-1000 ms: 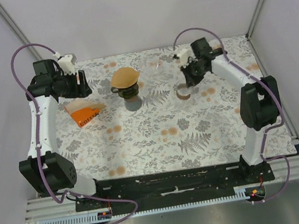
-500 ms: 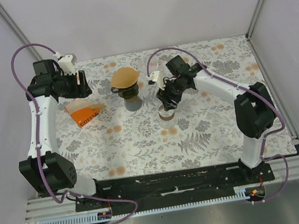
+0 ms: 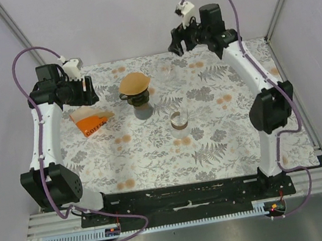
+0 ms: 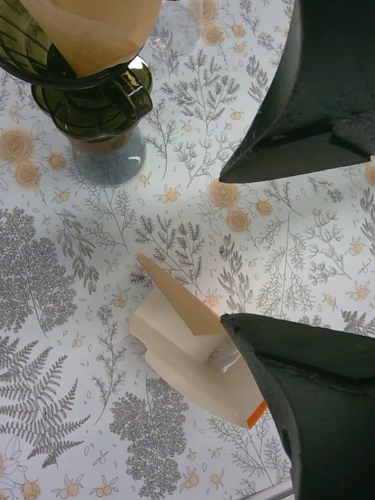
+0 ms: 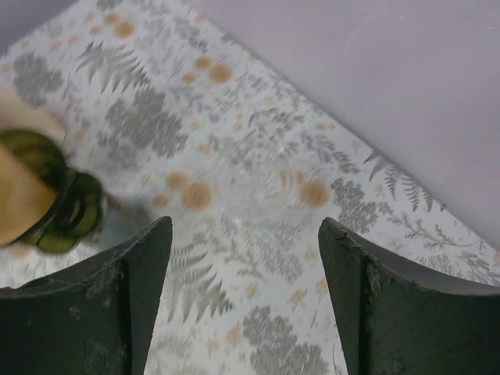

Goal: Place the coffee filter in the dripper

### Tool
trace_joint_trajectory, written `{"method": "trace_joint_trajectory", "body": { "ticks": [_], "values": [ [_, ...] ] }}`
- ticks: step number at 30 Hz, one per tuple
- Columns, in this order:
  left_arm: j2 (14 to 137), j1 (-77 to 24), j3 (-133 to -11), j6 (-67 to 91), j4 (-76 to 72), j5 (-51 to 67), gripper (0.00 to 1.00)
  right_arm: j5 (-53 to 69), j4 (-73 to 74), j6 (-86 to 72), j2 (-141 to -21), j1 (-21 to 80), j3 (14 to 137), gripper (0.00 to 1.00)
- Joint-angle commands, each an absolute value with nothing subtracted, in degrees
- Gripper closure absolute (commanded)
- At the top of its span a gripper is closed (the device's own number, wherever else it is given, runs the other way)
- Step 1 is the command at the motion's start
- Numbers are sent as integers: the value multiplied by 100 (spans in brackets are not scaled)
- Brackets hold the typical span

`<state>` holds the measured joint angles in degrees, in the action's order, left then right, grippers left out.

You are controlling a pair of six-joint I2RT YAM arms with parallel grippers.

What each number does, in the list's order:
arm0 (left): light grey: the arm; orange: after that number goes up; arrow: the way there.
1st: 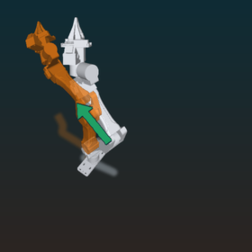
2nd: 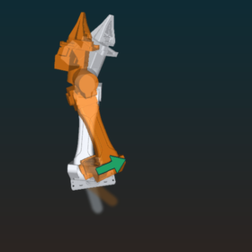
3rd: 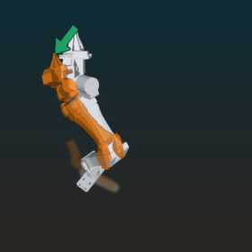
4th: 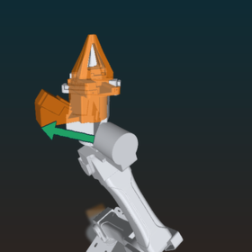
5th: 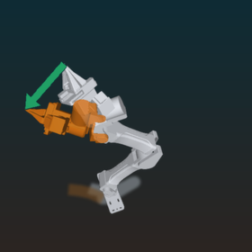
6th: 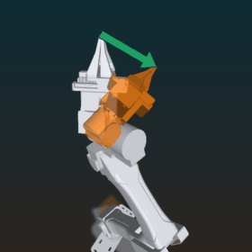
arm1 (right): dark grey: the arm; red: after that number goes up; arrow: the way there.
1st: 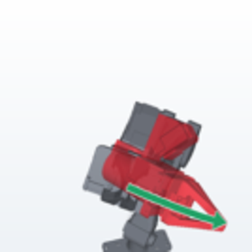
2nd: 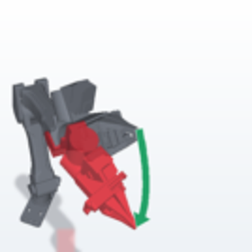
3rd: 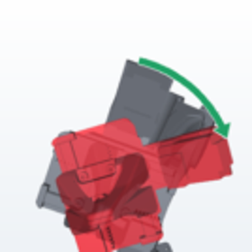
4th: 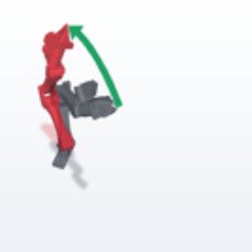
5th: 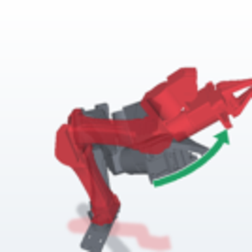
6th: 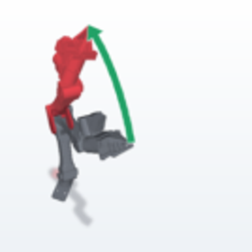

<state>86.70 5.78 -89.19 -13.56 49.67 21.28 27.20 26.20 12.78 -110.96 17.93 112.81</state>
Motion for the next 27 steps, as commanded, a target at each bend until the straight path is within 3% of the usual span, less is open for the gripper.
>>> {"method": "trace_joint_trajectory", "body": {
  "ticks": [1, 7, 11, 15, 20, 23, 27],
  "values": [
    [8622, 606, -9062, -1573, 4966, 2127, 27, 2505, 2426, -411, -12617, 1556, 12652, 18],
    [8666, 606, -9062, -1591, 4966, 2144, 27, 2592, 1786, -1027, -13964, 1468, 13816, 18],
    [8701, 606, -9062, -1591, 4975, 2127, 27, 2734, 1415, -1581, -14466, 1555, 14062, 22],
    [8763, 607, -9123, -1608, 5010, 2153, 27, 1892, 1774, -1757, -14739, 1731, 14036, 29],
    [8789, 606, -9228, -1591, 5089, 2197, 27, 1670, 1924, -1740, -15002, 1968, 14018, 32],
    [8737, 606, -9202, -1617, 5080, 2197, 27, 1819, 2057, -1881, -15082, 2021, 14133, 40],
    [8736, 606, -9176, -1617, 5097, 2180, 27, 1749, 1978, -1811, -14846, 2030, 13809, 66]
  ]
}}
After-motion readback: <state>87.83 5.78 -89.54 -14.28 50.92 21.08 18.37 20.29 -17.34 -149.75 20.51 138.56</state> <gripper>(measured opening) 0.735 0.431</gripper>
